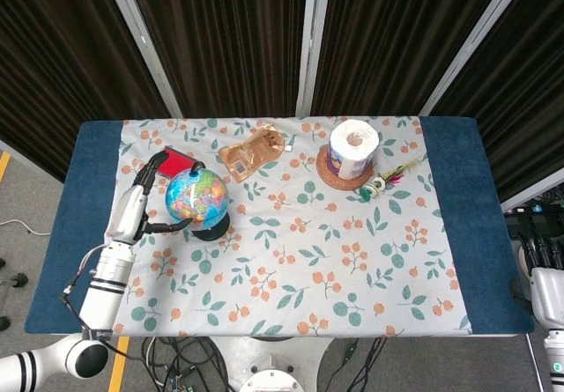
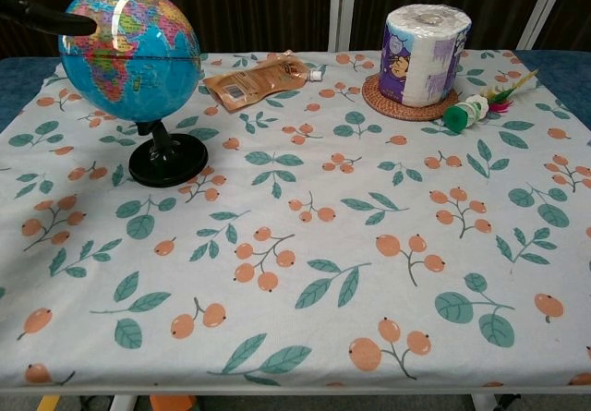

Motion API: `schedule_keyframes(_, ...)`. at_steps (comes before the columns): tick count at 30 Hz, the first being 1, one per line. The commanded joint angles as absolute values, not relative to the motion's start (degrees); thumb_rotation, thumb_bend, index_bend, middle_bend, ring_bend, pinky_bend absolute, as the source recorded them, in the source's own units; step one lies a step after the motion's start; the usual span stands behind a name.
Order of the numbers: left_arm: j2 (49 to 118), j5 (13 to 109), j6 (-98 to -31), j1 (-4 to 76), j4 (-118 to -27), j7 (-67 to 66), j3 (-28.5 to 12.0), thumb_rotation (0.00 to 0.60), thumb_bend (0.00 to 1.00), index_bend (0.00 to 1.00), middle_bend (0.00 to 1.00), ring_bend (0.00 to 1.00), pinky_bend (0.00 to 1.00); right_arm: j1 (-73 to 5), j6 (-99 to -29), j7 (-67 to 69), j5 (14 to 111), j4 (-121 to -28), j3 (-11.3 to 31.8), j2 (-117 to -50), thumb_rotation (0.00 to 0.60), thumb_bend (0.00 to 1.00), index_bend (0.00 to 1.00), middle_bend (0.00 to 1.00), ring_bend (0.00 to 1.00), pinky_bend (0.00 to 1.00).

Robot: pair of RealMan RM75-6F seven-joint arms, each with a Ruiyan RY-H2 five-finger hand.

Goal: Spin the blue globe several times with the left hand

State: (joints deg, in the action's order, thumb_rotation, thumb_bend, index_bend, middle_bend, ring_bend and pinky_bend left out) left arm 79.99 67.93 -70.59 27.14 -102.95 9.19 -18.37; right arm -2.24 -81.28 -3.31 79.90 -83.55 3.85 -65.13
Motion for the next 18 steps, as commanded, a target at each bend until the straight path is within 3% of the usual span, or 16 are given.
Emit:
schedule_keyframes(1, 81.0, 66.9, -70.1, 28.0, -102.9, 7.7, -18.6, 0.6, 0.0, 0.02, 0.0, 0.0, 0.0, -2.2, -81.1, -2.9, 79.8, -83.1, 3.8, -65.3, 0.6, 0.38, 0.0, 0.0, 0.0, 0.0)
schedule_keyframes(18, 83.1, 64.1, -69.2, 29.5, -100.7, 6.0, -18.9, 0.6, 0.0, 0.02, 0.0, 0.0, 0.0, -2.3, -80.4, -1.4, 79.4, -81.4, 3.9, -65.9, 0.6, 0.38, 0.0, 0.0, 0.0, 0.0)
